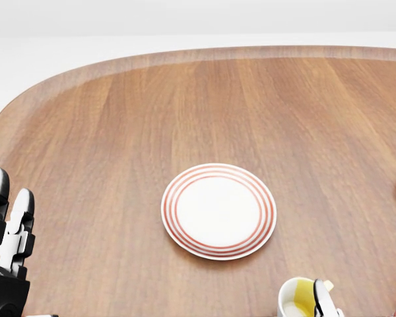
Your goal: Put the red mug on the left plate.
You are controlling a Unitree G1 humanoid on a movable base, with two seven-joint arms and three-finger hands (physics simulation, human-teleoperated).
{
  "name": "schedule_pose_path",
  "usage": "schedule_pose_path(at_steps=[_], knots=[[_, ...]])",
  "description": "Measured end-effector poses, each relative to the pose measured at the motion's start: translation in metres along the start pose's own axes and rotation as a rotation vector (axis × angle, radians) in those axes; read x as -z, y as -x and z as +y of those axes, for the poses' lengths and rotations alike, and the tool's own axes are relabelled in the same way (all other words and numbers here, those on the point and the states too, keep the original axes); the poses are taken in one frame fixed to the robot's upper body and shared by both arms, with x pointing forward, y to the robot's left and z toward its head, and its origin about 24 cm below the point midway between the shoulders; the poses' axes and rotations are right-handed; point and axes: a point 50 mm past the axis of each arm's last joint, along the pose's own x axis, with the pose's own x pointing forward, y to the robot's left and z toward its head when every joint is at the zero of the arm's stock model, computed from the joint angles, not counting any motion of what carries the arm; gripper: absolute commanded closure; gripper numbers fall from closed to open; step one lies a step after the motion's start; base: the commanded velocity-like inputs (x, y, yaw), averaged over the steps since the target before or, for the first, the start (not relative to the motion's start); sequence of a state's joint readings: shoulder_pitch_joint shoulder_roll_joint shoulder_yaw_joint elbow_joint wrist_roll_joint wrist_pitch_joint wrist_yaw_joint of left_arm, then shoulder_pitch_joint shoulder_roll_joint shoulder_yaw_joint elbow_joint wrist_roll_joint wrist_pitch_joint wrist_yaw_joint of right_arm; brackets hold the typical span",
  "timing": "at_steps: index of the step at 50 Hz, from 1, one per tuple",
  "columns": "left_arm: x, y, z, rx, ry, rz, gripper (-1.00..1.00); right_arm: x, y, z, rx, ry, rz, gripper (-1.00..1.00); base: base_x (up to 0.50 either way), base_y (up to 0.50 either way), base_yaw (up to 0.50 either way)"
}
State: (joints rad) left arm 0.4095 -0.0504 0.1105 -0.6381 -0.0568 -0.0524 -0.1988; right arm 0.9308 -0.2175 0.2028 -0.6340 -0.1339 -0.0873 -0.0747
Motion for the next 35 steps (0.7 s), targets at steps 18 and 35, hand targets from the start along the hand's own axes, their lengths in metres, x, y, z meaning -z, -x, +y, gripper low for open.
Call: schedule_pose_path(at_steps=[18,35], knots=[[-0.0001,-0.0001,0.0005,0.0,-0.003,0.001,-1.0,-0.0004,-0.0024,-0.0005,0.006,-0.003,-0.008,-1.0,0.47,0.39,0.0],[0.0,-0.0001,0.0001,0.002,-0.002,0.002,-1.0,0.0015,0.0009,0.0027,-0.037,-0.02,0.009,-1.0,0.5,0.11,0.0]])
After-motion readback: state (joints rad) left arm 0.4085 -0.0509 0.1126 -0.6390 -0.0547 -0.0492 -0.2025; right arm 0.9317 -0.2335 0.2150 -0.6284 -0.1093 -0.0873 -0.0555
